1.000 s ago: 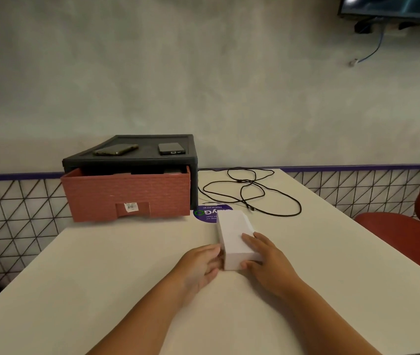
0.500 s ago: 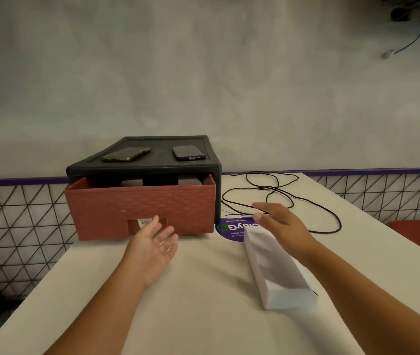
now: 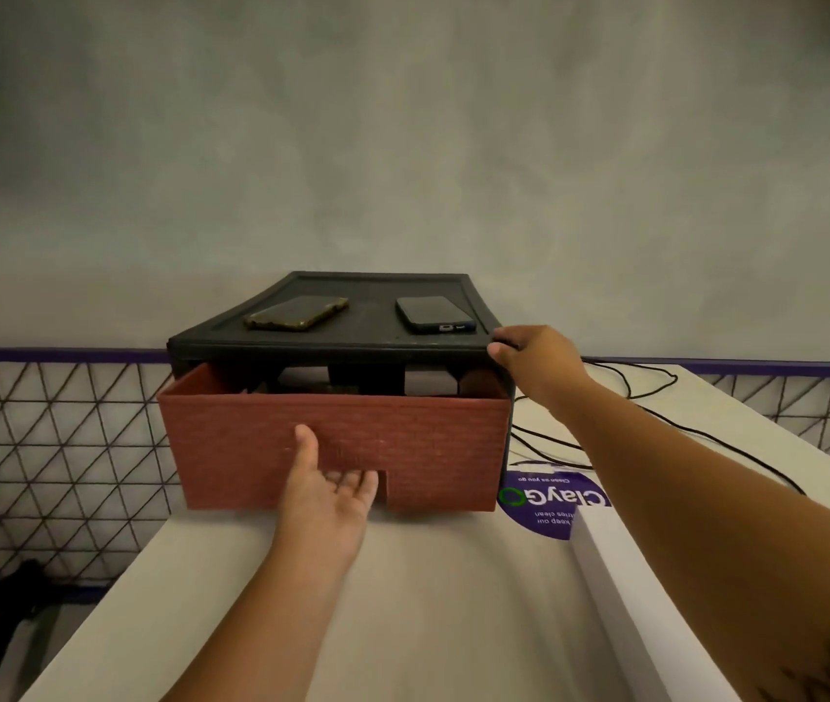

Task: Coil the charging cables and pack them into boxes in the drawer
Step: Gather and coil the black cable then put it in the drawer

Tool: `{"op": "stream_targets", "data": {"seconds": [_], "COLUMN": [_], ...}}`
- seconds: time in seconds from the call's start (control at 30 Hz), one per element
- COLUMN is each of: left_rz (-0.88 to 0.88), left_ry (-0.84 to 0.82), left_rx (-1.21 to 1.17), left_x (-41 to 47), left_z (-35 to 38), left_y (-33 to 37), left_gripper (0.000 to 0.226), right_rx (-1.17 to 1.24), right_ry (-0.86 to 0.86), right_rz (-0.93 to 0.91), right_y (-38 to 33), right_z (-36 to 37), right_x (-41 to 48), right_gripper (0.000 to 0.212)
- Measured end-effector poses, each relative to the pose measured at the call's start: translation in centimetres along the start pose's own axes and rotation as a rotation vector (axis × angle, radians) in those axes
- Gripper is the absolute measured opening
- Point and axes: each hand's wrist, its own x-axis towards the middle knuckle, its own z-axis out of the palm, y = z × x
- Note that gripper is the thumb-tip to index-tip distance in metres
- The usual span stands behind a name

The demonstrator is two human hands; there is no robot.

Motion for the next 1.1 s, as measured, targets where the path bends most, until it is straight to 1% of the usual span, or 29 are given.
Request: {"op": "stream_targets", "data": {"seconds": [0.07, 0.17, 0.43, 0.87, 1.03, 1.1], "left_rz": [0.009, 0.028, 0.051, 0.076, 0.074, 0.095], "left_ry": [-0.006, -0.019, -0.036, 0.017, 0.029, 0.029], "left_rx": [-0.005, -0.019, 0.01, 0.009, 0.0, -0.006], "left_x": [0.3, 0.1, -2.9, -12.4, -16.4, -17.5], "left_z": [0.0, 0.3, -1.1, -4.9, -7.1, -8.0], "left_y": [0.0, 0.0, 0.1, 1.1, 1.1, 1.0], "left_gripper": [0.069, 0.058, 0.061, 0.051, 0.054, 0.05], "right_rx": [0.087, 0.118, 0.229, 0.232, 0.218, 0.215], "right_ry": [0.017, 0.032, 0.027, 0.031, 0.029, 0.03], "right_rz": [0.029, 0.033, 0.064, 0.063, 0.074, 0.076], "right_y": [0.4, 0.9, 1.0, 0.6, 0.6, 0.7], "right_z": [0.4, 0.7, 0.6, 0.8, 0.9, 0.9], "right_x": [0.3, 0.3, 0.1, -0.2, -0.1, 0.0], "right_gripper": [0.037, 0.037, 0.035, 0.034, 0.034, 0.034]}}
